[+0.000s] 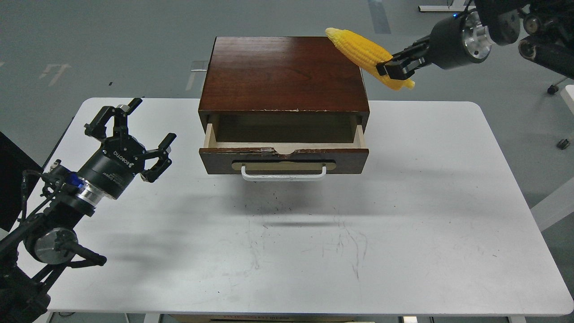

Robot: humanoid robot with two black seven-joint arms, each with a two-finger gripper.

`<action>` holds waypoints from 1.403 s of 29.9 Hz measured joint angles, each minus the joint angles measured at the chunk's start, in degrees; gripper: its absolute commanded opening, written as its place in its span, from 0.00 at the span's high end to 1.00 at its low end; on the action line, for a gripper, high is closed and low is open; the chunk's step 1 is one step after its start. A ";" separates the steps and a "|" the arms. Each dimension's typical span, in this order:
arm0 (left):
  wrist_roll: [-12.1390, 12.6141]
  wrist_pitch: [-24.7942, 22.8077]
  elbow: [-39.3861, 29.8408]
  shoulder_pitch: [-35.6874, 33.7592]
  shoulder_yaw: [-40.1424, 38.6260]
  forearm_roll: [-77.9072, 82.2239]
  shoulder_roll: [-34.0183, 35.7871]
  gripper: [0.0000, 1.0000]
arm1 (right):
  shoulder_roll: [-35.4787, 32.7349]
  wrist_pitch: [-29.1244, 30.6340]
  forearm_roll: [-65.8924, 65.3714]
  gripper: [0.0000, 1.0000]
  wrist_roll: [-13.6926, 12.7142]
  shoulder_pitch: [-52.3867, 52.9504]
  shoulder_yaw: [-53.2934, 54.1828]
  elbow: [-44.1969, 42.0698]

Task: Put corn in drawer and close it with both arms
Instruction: 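Lift the corn and carry it over the wooden chest, then lower the corn into the open drawer and release it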

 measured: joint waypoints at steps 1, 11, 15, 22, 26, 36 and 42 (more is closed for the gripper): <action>0.00 0.00 -0.15 0.06 0.00 0.00 -0.10 0.00 | 0.62 -0.03 0.27 0.70 0.00 0.15 -0.27 -0.03; 0.03 0.00 -0.86 0.53 0.08 0.10 0.06 0.00 | 3.19 -0.29 0.81 0.70 -0.02 3.43 -0.85 2.60; 0.04 0.00 -0.86 0.55 0.04 0.10 0.14 0.00 | 5.04 -0.35 0.81 0.70 -0.02 4.78 -0.86 3.57; 0.04 0.00 -0.85 0.62 0.12 0.10 0.15 0.00 | 7.71 -1.87 0.65 0.70 -0.02 5.09 -2.15 3.98; 0.04 0.00 -0.80 0.62 0.12 0.10 0.30 0.00 | 8.73 -3.12 0.47 0.70 -0.02 5.11 -2.68 4.54; 0.03 0.00 -1.06 0.62 -0.01 0.15 0.60 0.00 | 12.58 -5.99 -0.15 0.70 -0.02 5.11 -3.26 5.21; 0.03 0.00 -1.78 0.63 -0.02 0.14 2.12 0.00 | 14.49 -7.09 -1.96 0.70 -0.02 5.44 -3.30 6.02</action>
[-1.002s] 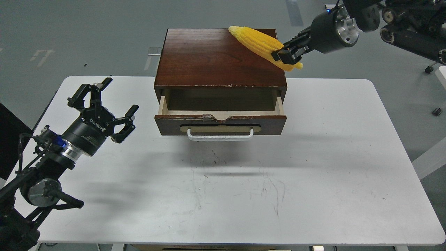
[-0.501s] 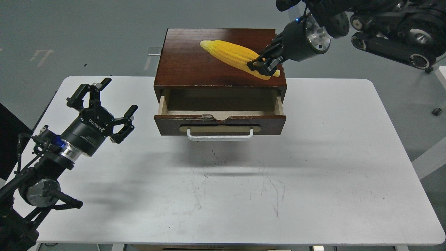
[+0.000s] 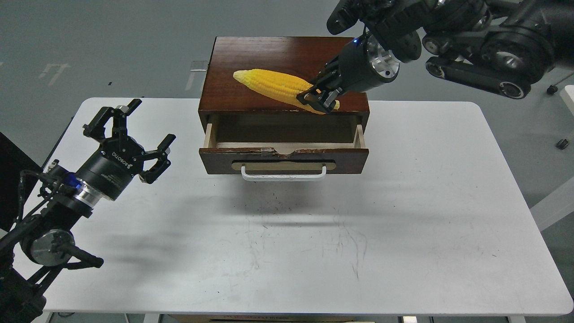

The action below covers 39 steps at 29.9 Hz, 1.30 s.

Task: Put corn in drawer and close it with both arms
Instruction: 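Lower the corn into the open drawer and release it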

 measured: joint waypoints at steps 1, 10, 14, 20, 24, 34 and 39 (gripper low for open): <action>-0.03 0.00 -0.16 0.06 -0.03 -0.01 0.21 0.00 | 0.30 -0.16 -0.47 0.70 0.00 0.01 -0.02 0.03; -0.07 0.00 -0.32 0.34 -0.02 -0.04 0.59 0.00 | 3.32 -2.87 -4.18 0.70 0.00 0.02 -2.49 0.05; -0.06 0.00 -0.33 0.34 0.03 -0.04 0.54 0.00 | 4.54 -3.89 -4.64 0.69 0.00 0.01 -3.35 -0.02; -0.03 0.00 -0.33 0.43 0.08 -0.05 0.54 0.00 | 6.06 -4.07 -4.71 0.66 0.00 -0.16 -5.51 -0.04; -0.03 0.00 -0.33 0.43 0.23 -0.04 0.54 0.00 | 6.18 -4.08 -4.71 0.63 0.00 -0.56 -5.90 -0.05; -0.03 0.00 -0.33 0.44 0.81 -0.02 -0.20 0.00 | 6.19 -4.10 -4.72 0.48 0.00 -1.71 -7.35 -0.19; -0.03 0.00 -0.33 0.43 0.82 0.01 -0.22 0.00 | 6.19 -4.18 -4.71 0.39 0.00 -2.03 -7.35 -0.20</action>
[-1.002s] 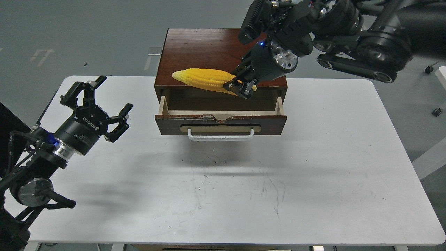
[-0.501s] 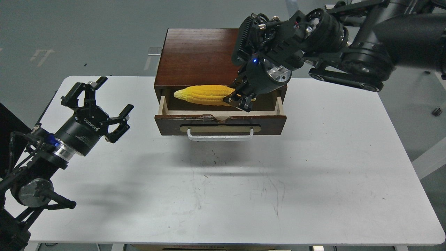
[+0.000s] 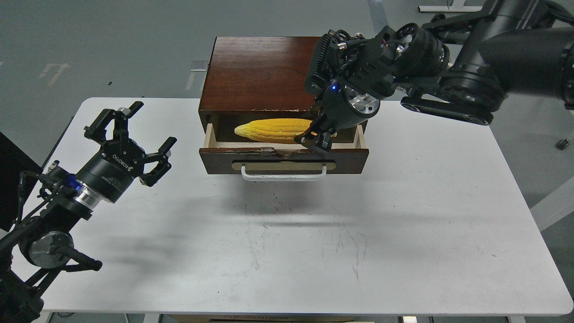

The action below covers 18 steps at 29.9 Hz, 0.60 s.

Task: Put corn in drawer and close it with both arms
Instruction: 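Lower the corn into the open drawer and release it, then withdraw the right gripper up and away from the drawer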

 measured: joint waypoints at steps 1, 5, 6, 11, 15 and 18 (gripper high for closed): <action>0.00 0.00 0.00 0.00 0.00 0.00 0.01 0.00 | 0.00 -0.04 0.02 0.37 0.00 -0.06 0.00 0.02; 0.00 0.00 0.00 0.00 0.00 0.00 0.04 0.00 | -0.02 -0.67 0.10 0.23 0.00 -0.13 0.00 0.12; 0.00 0.00 0.00 0.00 -0.01 0.00 0.06 0.00 | -0.07 -0.83 0.16 0.21 0.00 -0.13 0.00 0.14; 0.00 0.00 0.00 0.00 -0.08 -0.02 0.10 0.00 | -0.66 -1.10 0.71 0.16 0.00 0.05 0.20 0.55; 0.00 0.00 0.00 0.00 -0.09 -0.02 0.11 0.00 | -3.67 -1.22 2.16 0.10 0.00 1.48 2.20 1.56; 0.00 0.00 0.00 -0.01 -0.09 -0.01 0.20 0.00 | -7.98 -1.25 6.08 0.07 0.00 2.16 4.73 2.32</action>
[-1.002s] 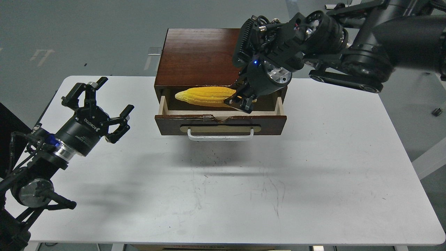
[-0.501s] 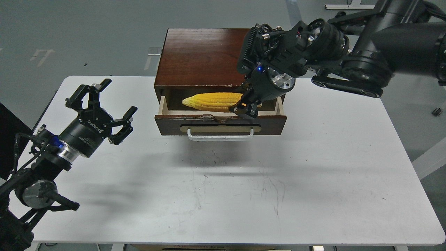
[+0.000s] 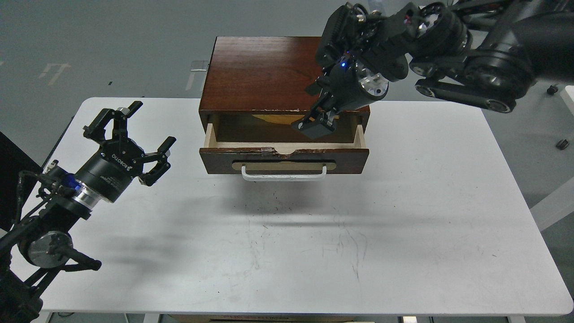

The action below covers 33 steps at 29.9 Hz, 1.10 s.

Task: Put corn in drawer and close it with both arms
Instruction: 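Withdraw the right gripper up and away from the drawer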

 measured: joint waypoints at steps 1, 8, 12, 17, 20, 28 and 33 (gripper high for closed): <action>0.00 0.00 0.00 0.00 0.00 0.00 0.01 0.00 | -1.58 0.00 1.91 0.07 -0.01 0.09 0.73 0.31; -0.03 0.00 0.17 -0.09 0.31 0.05 -0.15 0.00 | -15.87 0.10 23.45 0.05 0.00 -4.29 5.81 3.17; -0.22 0.00 0.67 -0.09 0.35 0.05 -0.17 0.00 | -23.53 -0.06 33.32 0.05 -0.02 -12.50 12.72 4.87; -0.27 0.00 1.28 -0.11 0.36 0.05 -0.07 0.00 | -30.09 -0.16 41.50 0.05 -0.01 -29.66 28.21 5.19; -0.32 0.00 1.32 -0.16 0.36 0.05 0.01 0.00 | -31.19 -0.21 45.44 0.05 -0.01 -40.90 36.81 4.84; -3.63 0.00 2.37 -0.07 0.17 -0.41 -0.04 0.00 | -29.88 0.19 58.00 0.04 -0.01 -59.88 51.55 2.24; -5.60 0.00 2.89 0.00 0.22 -0.46 -0.05 0.00 | -26.58 0.54 64.29 0.04 -0.01 -65.17 54.85 -1.13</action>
